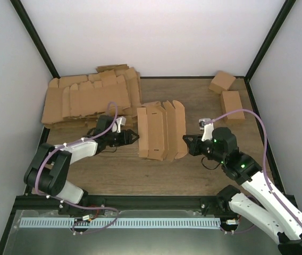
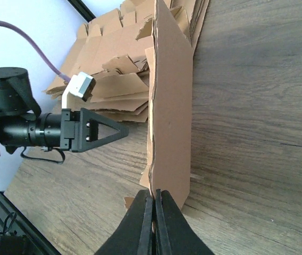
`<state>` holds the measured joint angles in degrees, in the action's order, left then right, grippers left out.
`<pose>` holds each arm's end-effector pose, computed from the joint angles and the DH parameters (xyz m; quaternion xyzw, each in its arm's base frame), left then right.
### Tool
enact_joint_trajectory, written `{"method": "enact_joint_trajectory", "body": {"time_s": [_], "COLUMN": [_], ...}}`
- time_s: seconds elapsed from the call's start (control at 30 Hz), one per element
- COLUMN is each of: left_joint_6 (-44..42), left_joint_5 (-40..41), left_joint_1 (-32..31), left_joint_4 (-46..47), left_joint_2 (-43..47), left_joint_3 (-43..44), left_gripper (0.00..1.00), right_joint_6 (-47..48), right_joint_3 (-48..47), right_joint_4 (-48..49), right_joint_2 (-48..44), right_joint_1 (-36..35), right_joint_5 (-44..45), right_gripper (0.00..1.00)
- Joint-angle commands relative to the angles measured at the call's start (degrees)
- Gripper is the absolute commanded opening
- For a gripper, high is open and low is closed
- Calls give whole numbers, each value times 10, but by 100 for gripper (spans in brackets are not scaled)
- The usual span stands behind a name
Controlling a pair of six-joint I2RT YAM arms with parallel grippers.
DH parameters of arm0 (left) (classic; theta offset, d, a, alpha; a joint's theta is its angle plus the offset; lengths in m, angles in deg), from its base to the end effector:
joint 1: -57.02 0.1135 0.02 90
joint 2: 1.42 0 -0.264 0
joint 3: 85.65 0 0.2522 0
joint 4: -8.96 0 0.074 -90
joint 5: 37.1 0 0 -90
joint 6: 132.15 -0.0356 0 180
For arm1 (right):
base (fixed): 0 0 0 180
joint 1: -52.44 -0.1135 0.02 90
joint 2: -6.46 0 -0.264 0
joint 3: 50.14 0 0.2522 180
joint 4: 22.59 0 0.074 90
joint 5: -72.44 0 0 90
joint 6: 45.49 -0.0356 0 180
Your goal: Fold the paper box
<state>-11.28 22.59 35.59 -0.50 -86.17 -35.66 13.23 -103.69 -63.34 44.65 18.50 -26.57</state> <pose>0.2523 -0.1183 0.1596 0.0282 0.8946 -0.3817 0.2309 0.1249 0.0908 0.2967 -0.0615 0.8414 0.3430 0.4130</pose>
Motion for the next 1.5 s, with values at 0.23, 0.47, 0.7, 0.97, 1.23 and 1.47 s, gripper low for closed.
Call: {"method": "enact_joint_trajectory", "body": {"time_s": [0.23,0.47,0.7,0.97,1.23,1.47], "left_joint_6": [-12,10,23,29,-62,-130], "left_joint_5": [-34,-63,-90,-97,-42,57], "left_joint_1": [-14,-15,-18,-27,-27,-27], "left_joint_4": [142,207,251,259,55,-274], "left_joint_2": [-104,-136,-151,-171,-100,-6], "left_joint_3": [15,8,12,28,77,178], "left_gripper": [70,58,40,20,4,4], "right_joint_6": [17,8,-2,-10,-18,-44], "right_joint_3": [-10,-2,3,18,22,39], "right_joint_4": [-8,-12,-22,-21,-32,-21], "right_joint_2": [-5,-2,6,6,28,31], "right_joint_1": [1,0,1,1,1,1], "right_joint_5": [-8,-5,2,4,8,19], "right_gripper": [1,1,1,1,1,30]}}
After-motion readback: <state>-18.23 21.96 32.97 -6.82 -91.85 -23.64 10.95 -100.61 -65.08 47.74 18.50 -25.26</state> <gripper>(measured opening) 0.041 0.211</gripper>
